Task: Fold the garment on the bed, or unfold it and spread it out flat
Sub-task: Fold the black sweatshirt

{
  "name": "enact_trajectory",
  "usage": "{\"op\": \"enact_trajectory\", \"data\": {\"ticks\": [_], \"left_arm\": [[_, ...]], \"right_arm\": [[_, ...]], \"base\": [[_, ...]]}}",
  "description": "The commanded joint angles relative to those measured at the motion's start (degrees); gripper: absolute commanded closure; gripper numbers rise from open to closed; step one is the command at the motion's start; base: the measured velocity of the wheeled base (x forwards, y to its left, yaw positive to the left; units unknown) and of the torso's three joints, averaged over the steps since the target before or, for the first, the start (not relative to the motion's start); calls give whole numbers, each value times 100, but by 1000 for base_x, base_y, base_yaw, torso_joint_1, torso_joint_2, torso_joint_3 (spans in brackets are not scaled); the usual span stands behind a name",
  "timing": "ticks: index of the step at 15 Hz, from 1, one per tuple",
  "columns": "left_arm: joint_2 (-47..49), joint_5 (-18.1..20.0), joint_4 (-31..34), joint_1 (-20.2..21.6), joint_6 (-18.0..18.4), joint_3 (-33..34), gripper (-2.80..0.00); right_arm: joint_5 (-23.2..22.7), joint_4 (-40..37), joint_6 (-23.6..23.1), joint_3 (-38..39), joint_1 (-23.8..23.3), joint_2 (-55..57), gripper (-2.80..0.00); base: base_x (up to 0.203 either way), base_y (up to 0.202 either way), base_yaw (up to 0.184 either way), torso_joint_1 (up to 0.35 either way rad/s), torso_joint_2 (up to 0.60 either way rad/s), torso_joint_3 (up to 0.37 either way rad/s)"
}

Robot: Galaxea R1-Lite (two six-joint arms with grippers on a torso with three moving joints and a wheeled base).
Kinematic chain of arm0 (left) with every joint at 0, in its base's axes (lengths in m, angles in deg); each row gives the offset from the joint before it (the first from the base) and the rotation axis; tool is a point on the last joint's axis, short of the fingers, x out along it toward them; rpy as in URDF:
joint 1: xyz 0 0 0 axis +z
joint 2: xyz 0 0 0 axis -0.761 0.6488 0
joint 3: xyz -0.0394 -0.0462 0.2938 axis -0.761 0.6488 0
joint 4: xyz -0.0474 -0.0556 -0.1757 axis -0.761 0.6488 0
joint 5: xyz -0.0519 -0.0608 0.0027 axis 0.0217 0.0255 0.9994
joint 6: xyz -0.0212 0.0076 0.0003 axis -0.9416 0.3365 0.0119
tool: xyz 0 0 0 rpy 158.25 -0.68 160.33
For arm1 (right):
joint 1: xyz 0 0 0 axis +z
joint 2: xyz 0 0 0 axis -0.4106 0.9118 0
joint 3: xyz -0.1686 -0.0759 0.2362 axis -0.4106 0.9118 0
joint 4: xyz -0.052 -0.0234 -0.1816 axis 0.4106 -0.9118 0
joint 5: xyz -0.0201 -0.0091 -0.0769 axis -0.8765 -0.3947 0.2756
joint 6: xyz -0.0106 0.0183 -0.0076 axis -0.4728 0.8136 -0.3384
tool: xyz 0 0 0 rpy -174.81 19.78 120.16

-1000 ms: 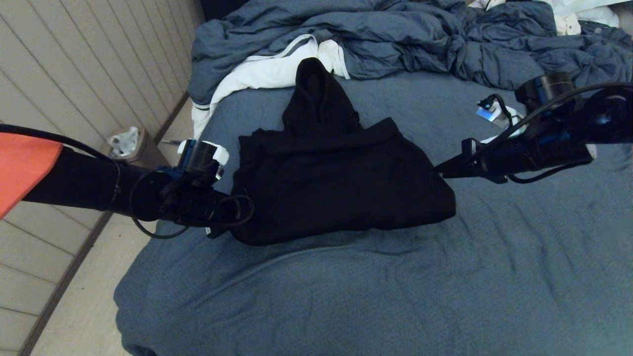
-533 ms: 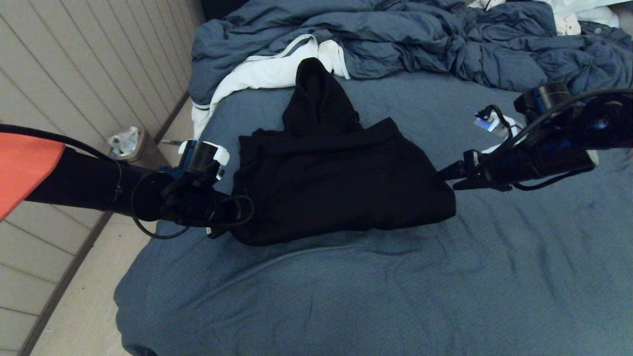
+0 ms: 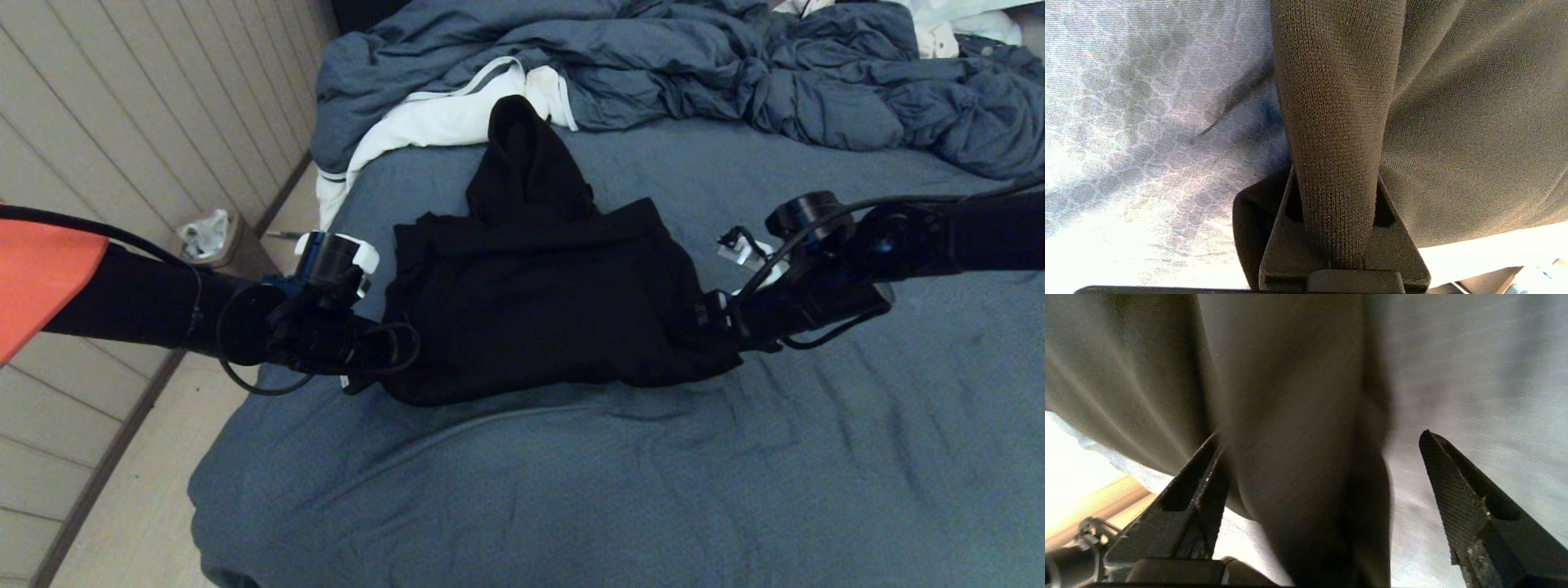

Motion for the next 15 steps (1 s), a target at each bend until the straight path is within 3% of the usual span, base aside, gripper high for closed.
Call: {"op": "enact_trajectory", "data": {"ticks": [1,5,6,15], "left_arm": [[16,4,1,-4,-30,-4,0],[7,4,1,-5,-34,-16,0],[7,4,1,-5,-55,-25,0],[-2,4,1,-33,-71,-41,0]], "right_arm": [[-12,11,34,-4,117,223,-280],[25,246,228,-24,182,399,-280],[80,293,250,-12,191,420,0],[120,454,374,14,279,392,0]], "base": [[0,0,0,0,0,0],[0,0,0,0,0,0],[0,0,0,0,0,0],[0,0,0,0,0,0]]}}
